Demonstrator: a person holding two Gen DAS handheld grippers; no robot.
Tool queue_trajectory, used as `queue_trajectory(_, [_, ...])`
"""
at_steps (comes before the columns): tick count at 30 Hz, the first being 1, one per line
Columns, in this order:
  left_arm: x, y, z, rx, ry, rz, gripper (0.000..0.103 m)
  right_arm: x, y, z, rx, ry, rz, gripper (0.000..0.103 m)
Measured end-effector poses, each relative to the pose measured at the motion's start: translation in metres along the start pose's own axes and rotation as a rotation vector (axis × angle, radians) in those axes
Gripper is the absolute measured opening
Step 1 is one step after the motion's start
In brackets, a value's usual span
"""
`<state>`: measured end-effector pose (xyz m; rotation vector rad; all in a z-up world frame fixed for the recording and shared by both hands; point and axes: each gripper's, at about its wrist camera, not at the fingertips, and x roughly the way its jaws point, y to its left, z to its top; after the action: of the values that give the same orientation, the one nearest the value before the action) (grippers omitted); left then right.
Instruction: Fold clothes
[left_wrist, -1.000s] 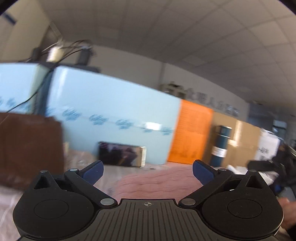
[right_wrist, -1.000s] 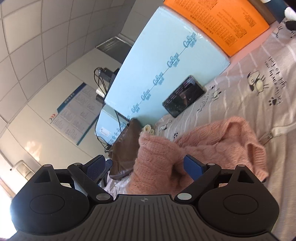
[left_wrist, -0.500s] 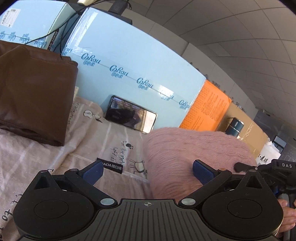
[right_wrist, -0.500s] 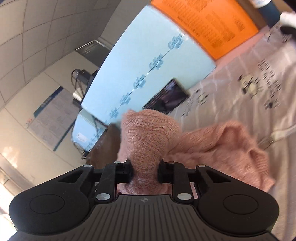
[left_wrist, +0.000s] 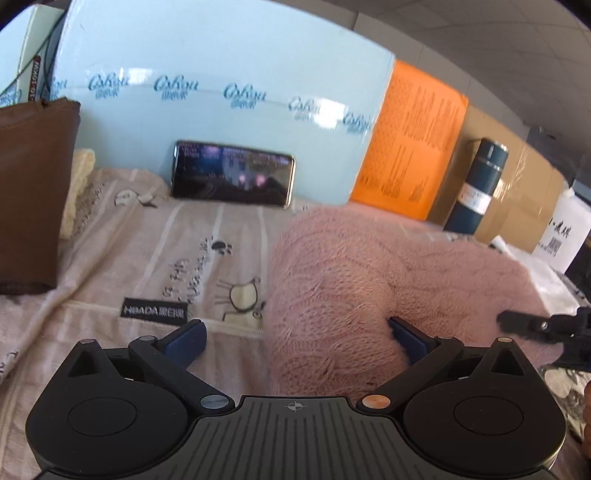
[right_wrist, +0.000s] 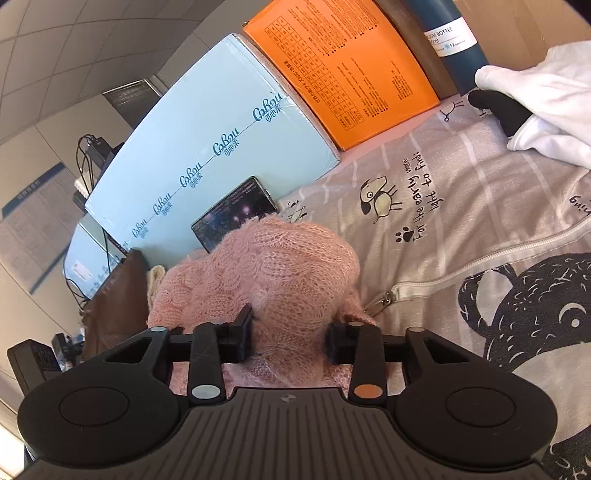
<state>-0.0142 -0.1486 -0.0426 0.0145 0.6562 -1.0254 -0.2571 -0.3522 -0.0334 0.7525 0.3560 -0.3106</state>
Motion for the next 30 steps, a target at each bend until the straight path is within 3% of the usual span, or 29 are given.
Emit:
queue_trajectory(6, [-0.008,0.015,-0.005,-0.121,-0.011,-0.190,0.103,-0.003,-0.001,-0.004,-0.030,-0.052,-0.076,0.079])
queue_trajectory(10, [-0.005,0.020,-0.009,-0.177,0.028,-0.292,0.103,-0.003,-0.004,-0.004,-0.019,-0.050,-0.086,0.087])
queue_trajectory(16, [-0.002,0.014,-0.012,-0.163,0.028,-0.310,0.103,0.005,-0.005,-0.005,-0.018,-0.011,-0.068,0.100])
queue_trajectory(26, [-0.003,0.014,-0.013,-0.192,0.002,-0.375,0.103,0.007,0.001,-0.009,-0.032,-0.023,-0.048,0.102])
queue_trajectory(30, [-0.008,0.012,-0.013,-0.192,-0.024,-0.442,0.102,0.006,0.015,-0.015,-0.141,-0.044,-0.035,0.100])
